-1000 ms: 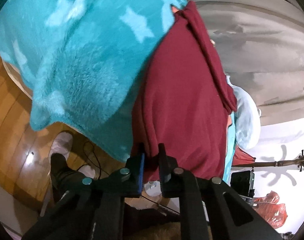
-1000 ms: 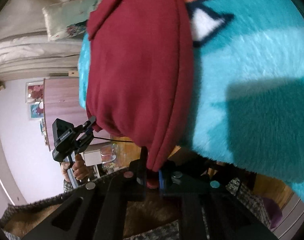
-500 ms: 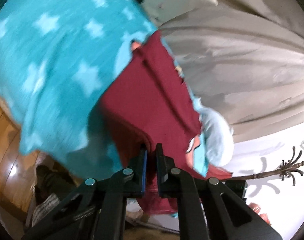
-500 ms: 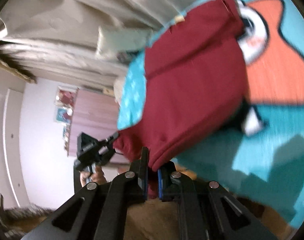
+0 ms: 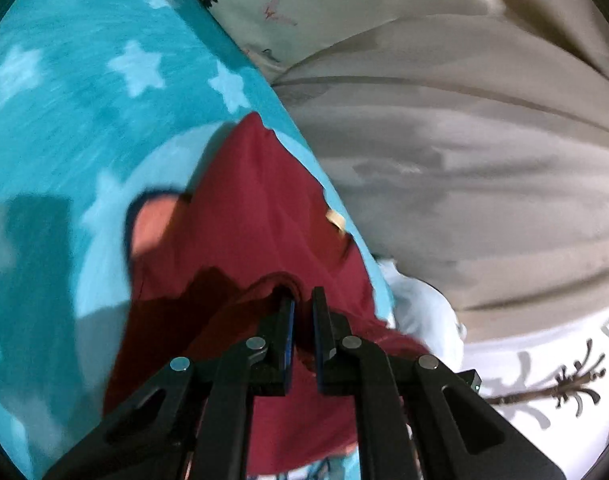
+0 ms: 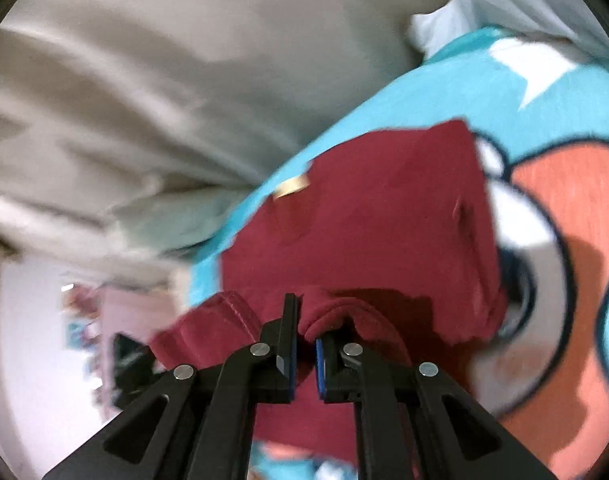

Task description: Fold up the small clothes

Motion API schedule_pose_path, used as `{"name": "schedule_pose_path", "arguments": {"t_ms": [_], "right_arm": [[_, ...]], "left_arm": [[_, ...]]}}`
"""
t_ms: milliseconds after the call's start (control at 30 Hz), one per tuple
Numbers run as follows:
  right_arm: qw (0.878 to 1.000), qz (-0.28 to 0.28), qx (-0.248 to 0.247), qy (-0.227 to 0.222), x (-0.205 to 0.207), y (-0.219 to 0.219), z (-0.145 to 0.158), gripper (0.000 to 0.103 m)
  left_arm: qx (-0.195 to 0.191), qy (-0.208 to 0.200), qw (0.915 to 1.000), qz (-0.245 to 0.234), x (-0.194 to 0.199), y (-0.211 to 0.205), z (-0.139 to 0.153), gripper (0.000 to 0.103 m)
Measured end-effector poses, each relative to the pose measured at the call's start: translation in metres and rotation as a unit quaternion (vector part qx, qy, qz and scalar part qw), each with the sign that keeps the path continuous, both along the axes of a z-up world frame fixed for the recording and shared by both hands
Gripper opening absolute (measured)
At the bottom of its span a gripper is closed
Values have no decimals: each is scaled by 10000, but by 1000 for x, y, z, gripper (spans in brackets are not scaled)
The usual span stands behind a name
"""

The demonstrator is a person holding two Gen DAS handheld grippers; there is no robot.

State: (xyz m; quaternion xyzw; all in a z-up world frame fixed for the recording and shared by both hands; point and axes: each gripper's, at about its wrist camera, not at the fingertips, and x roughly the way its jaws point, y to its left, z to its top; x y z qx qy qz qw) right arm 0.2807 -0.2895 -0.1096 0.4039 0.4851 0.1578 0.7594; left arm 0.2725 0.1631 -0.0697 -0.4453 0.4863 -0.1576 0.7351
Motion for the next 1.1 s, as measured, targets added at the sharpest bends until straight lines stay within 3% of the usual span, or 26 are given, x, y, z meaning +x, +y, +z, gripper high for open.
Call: {"name": "schedule_pose_path", "arguments": {"t_ms": [100, 233, 267, 333, 367, 400, 433, 500, 600, 667, 733, 800, 933, 1033, 1100], "right_arm": [[9979, -287, -471, 347, 29, -7, -20, 10], [9968, -534, -164, 575, 42, -16, -31, 11], [9968, -564, -95, 566, 42, -17, -30, 16], [9969, -630, 100, 468, 40, -23, -26, 36], [9966, -712, 193, 376, 39, -28, -21, 52], [9961, -799, 222, 298, 37, -33, -17, 61], [9951, -947, 222, 177, 34, -40, -10, 63], [9934, -1131, 194, 90, 33, -52, 0, 64], [9924, -1197, 272, -29, 25, -63, 15, 64], [9933, -1104, 330, -48, 19, -60, 22, 64], [9960, -821, 325, -99, 15, -45, 29, 64], [9984, -488, 267, -133, 18, -25, 30, 64], [9999, 128, 14, 13, 35, 13, 16, 64], [9978, 268, -518, 326, 62, 26, -9, 64], [9942, 263, -952, 414, 78, 25, -22, 49]], "left_arm": [[166, 115, 9998, -94, 35, -6, -13, 9], [116, 281, 9993, -196, 60, -3, -25, 10], [81, 317, 9992, -227, 63, -2, -27, 11], [-73, 333, 9991, -241, 64, 2, -28, 12], [-158, 309, 9991, -239, 63, 3, -27, 13], [-225, 276, 9991, -237, 63, 4, -25, 19], [-301, 227, 9990, -222, 62, 5, -22, 24], [-433, 135, 9989, -126, 63, 9, -17, 34], [-565, -107, 9978, 322, 61, 26, -1, 58], [-648, -219, 9968, 423, 55, 32, 10, 61], [-437, -408, 9979, 258, 48, 25, 23, 61], [119, -629, 9978, -143, 40, 5, 36, 62], [833, -555, 9908, -907, 42, -38, 27, 63], [1349, -258, 9868, -855, 59, -48, 2, 63], [1551, -69, 9857, -660, 76, -41, -19, 63]]}}
